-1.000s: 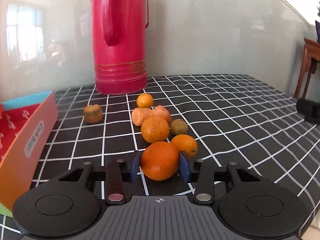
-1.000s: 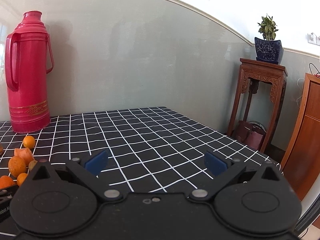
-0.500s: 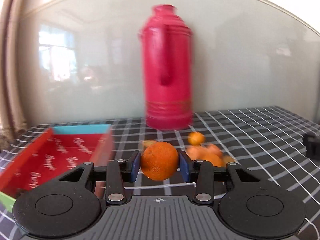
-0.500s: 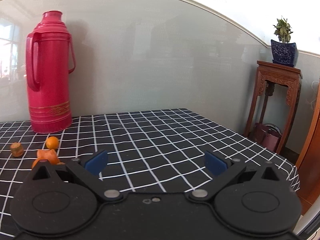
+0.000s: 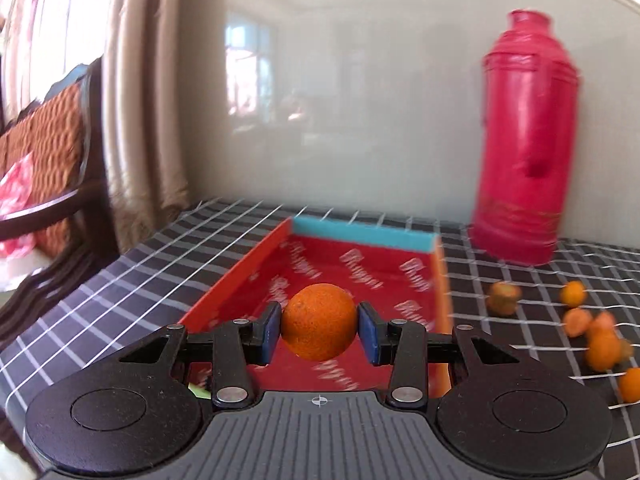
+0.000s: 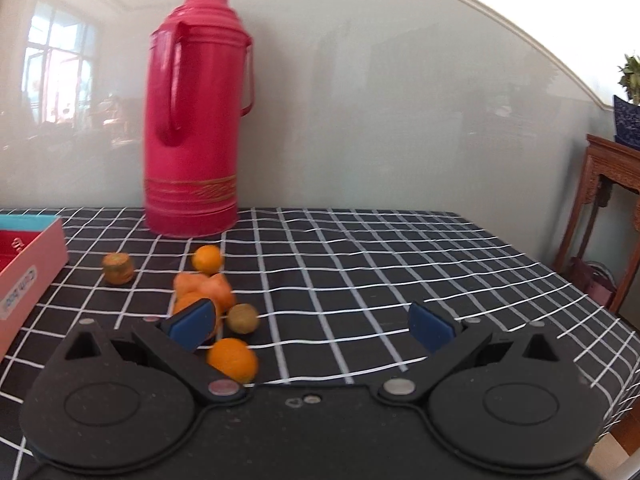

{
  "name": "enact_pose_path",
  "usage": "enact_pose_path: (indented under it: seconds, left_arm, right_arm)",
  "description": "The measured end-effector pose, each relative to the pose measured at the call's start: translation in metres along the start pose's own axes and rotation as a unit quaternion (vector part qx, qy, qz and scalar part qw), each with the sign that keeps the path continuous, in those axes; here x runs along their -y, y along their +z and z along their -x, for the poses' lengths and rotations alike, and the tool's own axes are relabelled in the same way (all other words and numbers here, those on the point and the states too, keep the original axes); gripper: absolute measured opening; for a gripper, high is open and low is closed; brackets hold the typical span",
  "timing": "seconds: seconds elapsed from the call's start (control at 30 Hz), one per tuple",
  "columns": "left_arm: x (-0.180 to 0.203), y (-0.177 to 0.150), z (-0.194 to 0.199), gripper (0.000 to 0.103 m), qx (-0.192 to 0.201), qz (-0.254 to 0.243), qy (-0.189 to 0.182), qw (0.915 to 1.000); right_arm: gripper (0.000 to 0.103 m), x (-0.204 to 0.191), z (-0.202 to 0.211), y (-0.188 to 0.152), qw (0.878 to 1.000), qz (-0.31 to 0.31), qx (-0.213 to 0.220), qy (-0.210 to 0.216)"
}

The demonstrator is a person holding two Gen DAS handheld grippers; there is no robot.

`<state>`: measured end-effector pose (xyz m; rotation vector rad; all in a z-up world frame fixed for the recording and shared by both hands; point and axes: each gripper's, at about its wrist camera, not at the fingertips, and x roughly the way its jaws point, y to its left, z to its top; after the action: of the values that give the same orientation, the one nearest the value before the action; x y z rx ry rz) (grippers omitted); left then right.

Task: Organize fruits
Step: 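Carry the orange with the left gripper into the red box and open, then reach the right gripper to an orange and close on it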

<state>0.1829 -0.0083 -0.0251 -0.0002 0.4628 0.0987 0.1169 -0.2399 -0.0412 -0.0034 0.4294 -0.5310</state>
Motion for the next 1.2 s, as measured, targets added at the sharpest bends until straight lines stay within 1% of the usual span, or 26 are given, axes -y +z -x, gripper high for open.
enact_pose_path:
  seconds: [0.13, 0.3, 0.37, 0.4, 0.43, 0.47, 0.57, 0.63, 0.7, 0.8, 0.9, 1.0, 1.07, 1.2]
  left_arm:
    - [-0.013, -0.003, -0.01, 0.042, -0.025, 0.014, 0.012, 0.9995]
    - [-0.021, -0.002, -0.001, 0.042, -0.007, 0.005, 0.03, 0.9995]
    - [-0.027, -0.001, 0.0, 0.044, -0.008, 0.01, 0.03, 0.9995]
    - [-0.03, -0.001, 0.0, 0.051, -0.007, 0.012, 0.032, 0.9994]
    - [-0.033, -0.001, 0.001, 0.061, -0.006, 0.014, 0.036, 0.9992]
    - [-0.036, 0.0, 0.003, 0.064, -0.002, 0.017, 0.041, 0.999]
    - [-0.046, 0.001, 0.008, 0.068, 0.009, 0.02, 0.047, 0.9987]
    - [-0.052, 0.001, 0.01, 0.08, 0.013, 0.021, 0.051, 0.9984]
    - [-0.058, 0.001, 0.013, 0.084, 0.019, 0.021, 0.055, 0.9981]
    - [-0.062, 0.002, 0.018, 0.086, 0.027, 0.017, 0.053, 0.9981]
    - [-0.062, 0.003, 0.021, 0.088, 0.032, 0.011, 0.047, 0.9983]
    - [-0.059, 0.004, 0.025, 0.089, 0.037, 0.012, 0.037, 0.9986]
    - [-0.057, 0.005, 0.028, 0.09, 0.041, 0.012, 0.029, 0.9987]
    - [-0.052, 0.006, 0.03, 0.092, 0.048, 0.006, 0.024, 0.9985]
  right_arm:
    - [0.097, -0.014, -0.005, 0.0, 1.0, 0.006, -0.007, 0.016]
    - [0.097, -0.026, -0.01, -0.001, 0.999, 0.012, -0.018, 0.028]
    - [0.097, -0.028, -0.012, -0.001, 0.999, 0.011, -0.022, 0.031]
    - [0.097, -0.03, -0.012, -0.001, 0.999, 0.011, -0.023, 0.032]
    - [0.097, -0.03, -0.013, -0.001, 0.999, 0.01, -0.023, 0.033]
    - [0.097, -0.031, -0.012, -0.001, 0.999, 0.01, -0.024, 0.034]
    - [0.097, -0.032, -0.014, -0.001, 0.999, 0.009, -0.026, 0.037]
    - [0.097, -0.033, -0.015, -0.001, 0.999, 0.008, -0.028, 0.039]
    - [0.097, -0.034, -0.016, -0.003, 0.998, 0.01, -0.032, 0.044]
    - [0.097, -0.031, -0.017, -0.006, 0.998, 0.009, -0.039, 0.054]
    - [0.097, -0.027, -0.017, -0.009, 0.998, 0.011, -0.037, 0.058]
    - [0.09, -0.022, -0.019, -0.01, 0.997, 0.01, -0.041, 0.064]
    - [0.075, -0.018, -0.022, -0.01, 0.996, 0.002, -0.047, 0.072]
    - [0.067, -0.014, -0.032, -0.01, 0.994, -0.015, -0.071, 0.077]
